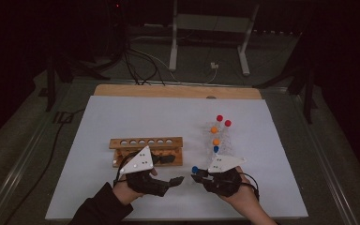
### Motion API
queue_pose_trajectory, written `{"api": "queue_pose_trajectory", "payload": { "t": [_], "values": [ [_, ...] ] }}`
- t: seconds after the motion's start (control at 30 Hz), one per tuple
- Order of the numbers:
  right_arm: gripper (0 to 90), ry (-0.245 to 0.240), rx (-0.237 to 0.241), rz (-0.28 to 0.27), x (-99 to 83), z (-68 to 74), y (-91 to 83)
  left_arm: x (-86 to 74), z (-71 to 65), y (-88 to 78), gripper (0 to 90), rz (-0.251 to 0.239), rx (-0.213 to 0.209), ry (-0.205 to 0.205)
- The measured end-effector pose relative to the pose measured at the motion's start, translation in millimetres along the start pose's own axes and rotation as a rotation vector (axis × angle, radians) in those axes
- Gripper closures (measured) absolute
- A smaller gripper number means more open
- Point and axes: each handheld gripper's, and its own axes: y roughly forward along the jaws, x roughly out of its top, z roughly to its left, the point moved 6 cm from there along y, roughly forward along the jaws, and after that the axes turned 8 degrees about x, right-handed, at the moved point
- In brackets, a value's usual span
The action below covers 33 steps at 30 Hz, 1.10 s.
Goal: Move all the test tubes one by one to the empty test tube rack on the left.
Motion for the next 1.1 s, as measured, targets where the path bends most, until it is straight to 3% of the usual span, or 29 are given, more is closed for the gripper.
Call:
{"api": "queue_pose_trajectory", "payload": {
  "t": [0.5, 0.93, 1.1],
  "values": [
    [76.8, 0.001, 0.007, -0.004, 0.8, 1.3, -1.1, 4.9, -10.1, 39.3, 53.6, 0.029, -0.013, 0.049],
    [76.8, 0.015, 0.001, -0.011, 0.8, -1.0, -2.3, 2.6, -12.2, 48.7, 76.0, 0.056, 0.011, 0.099],
    [76.4, 0.018, 0.003, -0.021, 1.4, -1.5, -2.0, 4.0, -12.1, 48.1, 77.6, 0.048, 0.028, 0.122]
  ]
}}
